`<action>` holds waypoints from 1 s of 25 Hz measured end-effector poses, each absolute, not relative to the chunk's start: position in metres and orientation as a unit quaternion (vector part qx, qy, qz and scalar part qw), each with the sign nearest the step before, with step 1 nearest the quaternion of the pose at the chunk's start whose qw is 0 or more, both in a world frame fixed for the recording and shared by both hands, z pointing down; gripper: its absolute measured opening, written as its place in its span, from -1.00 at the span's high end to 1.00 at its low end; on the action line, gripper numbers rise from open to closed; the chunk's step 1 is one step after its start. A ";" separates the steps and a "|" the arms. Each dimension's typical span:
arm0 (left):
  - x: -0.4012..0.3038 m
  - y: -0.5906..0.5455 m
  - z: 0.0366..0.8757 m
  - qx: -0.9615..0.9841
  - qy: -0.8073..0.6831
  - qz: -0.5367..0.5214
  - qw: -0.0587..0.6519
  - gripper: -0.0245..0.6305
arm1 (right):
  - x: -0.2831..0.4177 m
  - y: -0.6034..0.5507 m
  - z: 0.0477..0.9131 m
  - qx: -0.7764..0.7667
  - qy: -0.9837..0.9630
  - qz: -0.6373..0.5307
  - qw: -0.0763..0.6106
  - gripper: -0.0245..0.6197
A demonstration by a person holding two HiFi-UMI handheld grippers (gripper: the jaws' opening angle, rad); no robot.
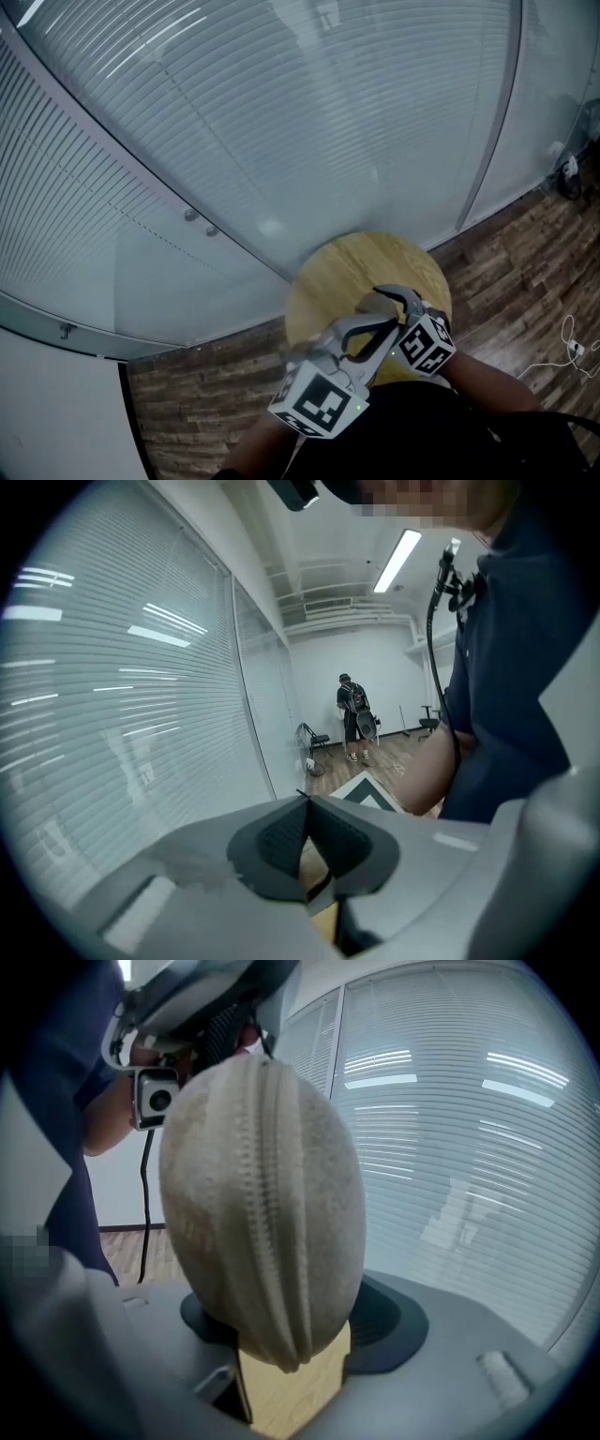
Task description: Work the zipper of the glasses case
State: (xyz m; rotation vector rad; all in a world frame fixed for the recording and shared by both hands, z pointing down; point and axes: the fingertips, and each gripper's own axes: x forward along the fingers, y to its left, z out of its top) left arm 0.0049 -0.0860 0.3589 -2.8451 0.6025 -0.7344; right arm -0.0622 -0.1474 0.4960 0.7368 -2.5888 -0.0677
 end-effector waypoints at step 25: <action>-0.067 -0.096 0.317 -0.959 0.223 -0.141 0.104 0.50 | -0.064 -0.137 0.463 0.251 -0.953 0.019 0.166 0.03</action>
